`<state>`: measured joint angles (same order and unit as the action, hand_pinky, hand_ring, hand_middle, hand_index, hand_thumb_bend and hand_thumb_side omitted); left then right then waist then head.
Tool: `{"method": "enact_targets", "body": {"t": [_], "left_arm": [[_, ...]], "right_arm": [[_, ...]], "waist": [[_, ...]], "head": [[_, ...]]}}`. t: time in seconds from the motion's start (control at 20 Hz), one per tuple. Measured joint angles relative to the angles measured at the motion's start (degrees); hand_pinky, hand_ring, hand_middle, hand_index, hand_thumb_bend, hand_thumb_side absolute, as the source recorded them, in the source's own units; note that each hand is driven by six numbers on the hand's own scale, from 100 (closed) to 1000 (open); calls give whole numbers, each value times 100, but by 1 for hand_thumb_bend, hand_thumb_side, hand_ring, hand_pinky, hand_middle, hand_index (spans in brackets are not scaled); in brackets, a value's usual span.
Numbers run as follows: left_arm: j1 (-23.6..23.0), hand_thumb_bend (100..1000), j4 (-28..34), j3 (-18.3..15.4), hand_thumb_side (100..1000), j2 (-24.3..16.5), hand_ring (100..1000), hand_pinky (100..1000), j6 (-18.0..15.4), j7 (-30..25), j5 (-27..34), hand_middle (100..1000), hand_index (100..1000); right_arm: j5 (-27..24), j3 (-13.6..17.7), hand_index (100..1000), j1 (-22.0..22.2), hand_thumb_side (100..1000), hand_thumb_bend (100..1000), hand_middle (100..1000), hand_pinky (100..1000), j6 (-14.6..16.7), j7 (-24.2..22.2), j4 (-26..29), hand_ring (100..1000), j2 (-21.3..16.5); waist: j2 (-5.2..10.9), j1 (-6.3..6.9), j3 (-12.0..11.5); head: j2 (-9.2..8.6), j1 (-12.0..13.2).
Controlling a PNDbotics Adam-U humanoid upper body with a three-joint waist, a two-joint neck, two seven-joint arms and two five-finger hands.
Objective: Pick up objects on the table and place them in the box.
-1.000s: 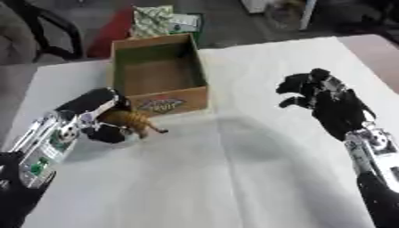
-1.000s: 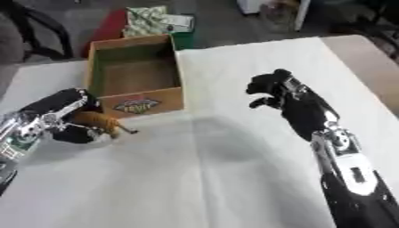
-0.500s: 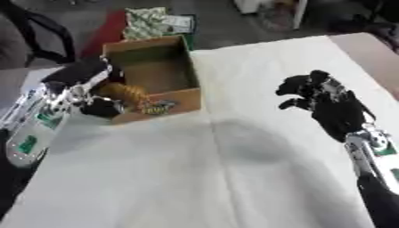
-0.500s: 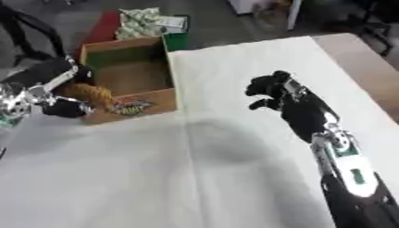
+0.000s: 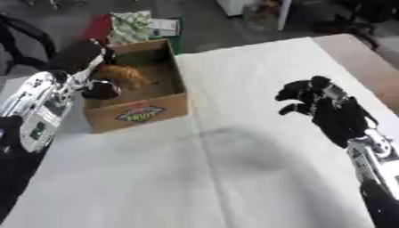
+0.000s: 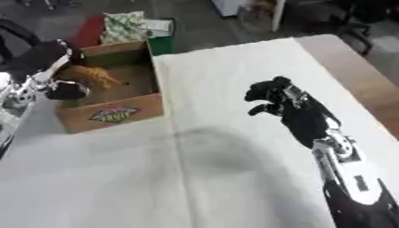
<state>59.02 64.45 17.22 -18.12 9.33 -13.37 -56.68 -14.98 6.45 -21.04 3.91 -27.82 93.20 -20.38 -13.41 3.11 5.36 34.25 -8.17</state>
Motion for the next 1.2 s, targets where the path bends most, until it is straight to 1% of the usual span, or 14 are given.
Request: {"method": "enact_targets", "body": {"t": [0.2, 0.3, 0.5, 0.8, 0.85, 0.95, 1.0, 1.1, 1.15, 1.2], "left_arm": [[58, 100, -365, -243, 246, 54, 458, 544, 154, 313, -364, 377, 626], [95, 100, -532, -367, 247, 79, 461, 552, 253, 472, -544, 386, 645], [116, 100, -810, -573, 237, 100, 475, 577, 487, 799, -859, 453, 674], [152, 100, -1265, -842, 237, 116, 605, 633, 922, 1235, -1171, 579, 737], [152, 100, -1336, -875, 235, 135, 688, 674, 993, 1305, -1192, 653, 766], [157, 100, -1462, -929, 224, 157, 744, 708, 1122, 1438, -1216, 718, 792], [158, 100, -1512, -947, 222, 167, 752, 714, 1174, 1498, -1236, 728, 795], [158, 100, -1589, -967, 331, 198, 785, 741, 1246, 1596, -1261, 765, 809], [158, 191, -1617, -967, 492, 207, 809, 758, 1268, 1629, -1271, 793, 824], [156, 301, -1636, -967, 583, 208, 819, 767, 1281, 1653, -1276, 803, 831]], "right_arm": [[0, -73, 774, -121, 946, 100, 694, 652, -8, -73, 1, 791, 5], [0, -103, 774, -167, 946, 100, 694, 652, -13, -113, 1, 791, 22], [0, -169, 774, -249, 949, 100, 694, 652, -30, -186, 2, 791, 76], [0, -226, 774, -318, 952, 100, 693, 652, -24, -268, 2, 791, 102], [0, -228, 774, -318, 953, 100, 693, 652, -22, -275, 2, 791, 102], [0, -233, 774, -320, 954, 100, 693, 652, -28, -285, 2, 790, 103], [0, -236, 774, -320, 954, 100, 693, 652, -30, -288, 2, 791, 103], [0, -244, 774, -320, 955, 100, 693, 652, -37, -295, 2, 791, 103], [0, -247, 774, -320, 955, 100, 693, 652, -38, -297, 2, 791, 103], [0, -252, 774, -319, 955, 100, 693, 652, -39, -299, 2, 790, 103]], "waist": [[-56, 54, 270], [-77, 74, 396], [-115, 108, 622], [-151, 138, 852], [-159, 141, 879], [-172, 151, 916], [-172, 163, 919], [-172, 175, 921], [-172, 175, 923], [-172, 175, 922]], "head": [[-68, 74], [-110, 115], [-163, 182], [-172, 264], [-186, 280], [-211, 306], [-213, 314], [-213, 332], [-213, 338], [-213, 344]]}}
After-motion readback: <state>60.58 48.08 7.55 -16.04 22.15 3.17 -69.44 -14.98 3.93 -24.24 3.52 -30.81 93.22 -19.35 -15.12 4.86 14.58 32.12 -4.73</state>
